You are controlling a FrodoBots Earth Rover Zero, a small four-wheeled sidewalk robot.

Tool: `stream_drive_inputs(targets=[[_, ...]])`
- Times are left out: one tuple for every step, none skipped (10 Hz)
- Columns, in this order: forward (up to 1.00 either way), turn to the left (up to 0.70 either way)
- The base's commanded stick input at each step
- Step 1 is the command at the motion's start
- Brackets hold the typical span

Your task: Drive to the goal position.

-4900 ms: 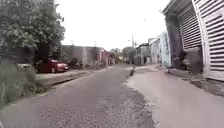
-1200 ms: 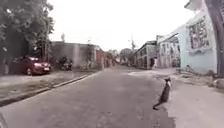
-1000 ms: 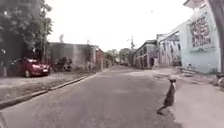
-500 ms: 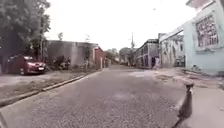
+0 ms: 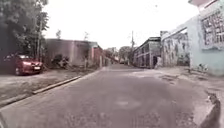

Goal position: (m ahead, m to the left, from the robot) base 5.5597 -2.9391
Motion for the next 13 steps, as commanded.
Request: stream_drive_inputs(targets=[[0.70, 0.00], [0.70, 0.00], [0.70, 0.00], [0.70, 0.00], [0.70, 0.00], [0.70, 0.00], [0.70, 0.00], [0.70, 0.00], [0.70, 0.00], [0.70, 0.00], [0.70, 0.00], [0.70, 0.00], [0.70, 0.00]])
